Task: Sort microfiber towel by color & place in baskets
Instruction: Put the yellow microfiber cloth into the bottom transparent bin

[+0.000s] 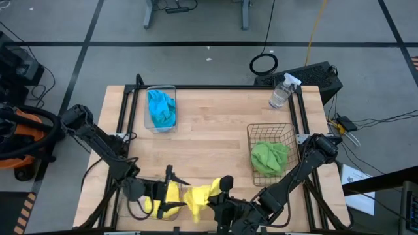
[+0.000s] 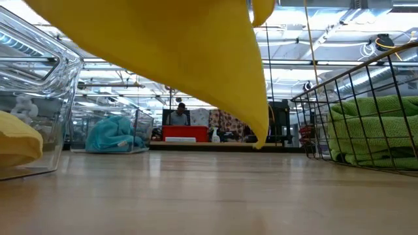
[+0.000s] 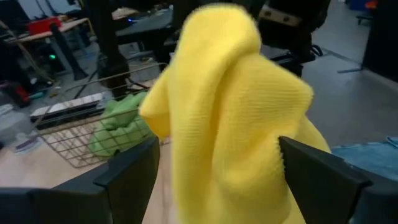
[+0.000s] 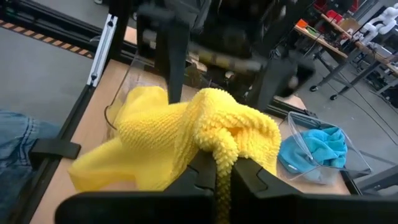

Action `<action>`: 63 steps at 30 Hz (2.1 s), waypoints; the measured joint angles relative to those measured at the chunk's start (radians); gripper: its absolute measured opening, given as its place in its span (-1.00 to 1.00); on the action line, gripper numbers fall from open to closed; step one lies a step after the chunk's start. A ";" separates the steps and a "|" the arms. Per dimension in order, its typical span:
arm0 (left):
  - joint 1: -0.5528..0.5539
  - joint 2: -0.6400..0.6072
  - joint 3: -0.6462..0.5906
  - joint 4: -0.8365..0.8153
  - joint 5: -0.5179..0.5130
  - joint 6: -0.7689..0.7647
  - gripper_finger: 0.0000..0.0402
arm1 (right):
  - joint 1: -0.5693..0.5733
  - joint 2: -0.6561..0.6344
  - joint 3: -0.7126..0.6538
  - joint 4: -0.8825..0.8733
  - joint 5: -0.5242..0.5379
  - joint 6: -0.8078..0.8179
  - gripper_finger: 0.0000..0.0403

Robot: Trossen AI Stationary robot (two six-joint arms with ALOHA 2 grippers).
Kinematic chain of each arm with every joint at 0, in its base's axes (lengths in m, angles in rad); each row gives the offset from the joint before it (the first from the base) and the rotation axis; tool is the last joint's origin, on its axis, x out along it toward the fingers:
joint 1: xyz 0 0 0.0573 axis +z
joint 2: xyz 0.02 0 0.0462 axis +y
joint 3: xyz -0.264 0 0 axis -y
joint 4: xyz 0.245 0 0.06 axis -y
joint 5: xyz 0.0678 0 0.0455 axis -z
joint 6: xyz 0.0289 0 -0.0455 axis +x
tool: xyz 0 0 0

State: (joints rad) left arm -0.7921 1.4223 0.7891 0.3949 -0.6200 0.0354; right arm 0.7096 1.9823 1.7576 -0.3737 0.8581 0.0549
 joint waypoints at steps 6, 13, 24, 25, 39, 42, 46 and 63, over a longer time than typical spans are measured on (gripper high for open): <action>0.063 0.088 0.000 0.133 0.070 0.062 0.63 | -0.025 0.000 0.000 0.011 -0.024 -0.017 -0.98; 0.092 0.152 0.000 0.210 0.262 0.175 0.42 | -0.043 0.000 0.000 0.007 -0.053 -0.038 -0.98; 0.092 0.157 0.000 0.227 0.278 0.234 -0.91 | -0.049 0.000 0.000 -0.019 -0.053 -0.032 -0.98; 0.092 0.157 0.000 0.227 0.278 0.234 -0.93 | -0.049 0.000 0.000 -0.024 -0.052 -0.022 -0.98; 0.070 0.095 0.000 0.158 0.138 0.236 -0.95 | -0.027 0.000 0.000 -0.177 0.072 0.197 -0.56; 0.052 0.043 0.000 0.068 0.054 0.206 -0.95 | 0.004 0.000 0.001 -0.285 0.125 0.312 -0.37; 0.038 -0.014 0.000 -0.052 -0.046 0.135 -0.95 | 0.044 0.000 0.001 -0.384 0.142 0.443 -0.14; 0.059 -0.030 0.000 -0.071 -0.063 0.075 -0.94 | 0.064 0.190 -0.035 0.556 0.373 -0.447 0.49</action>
State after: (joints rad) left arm -0.7334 1.3922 0.7891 0.3238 -0.6827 0.1100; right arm 0.7733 2.1723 1.7226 0.1822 1.2312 -0.3925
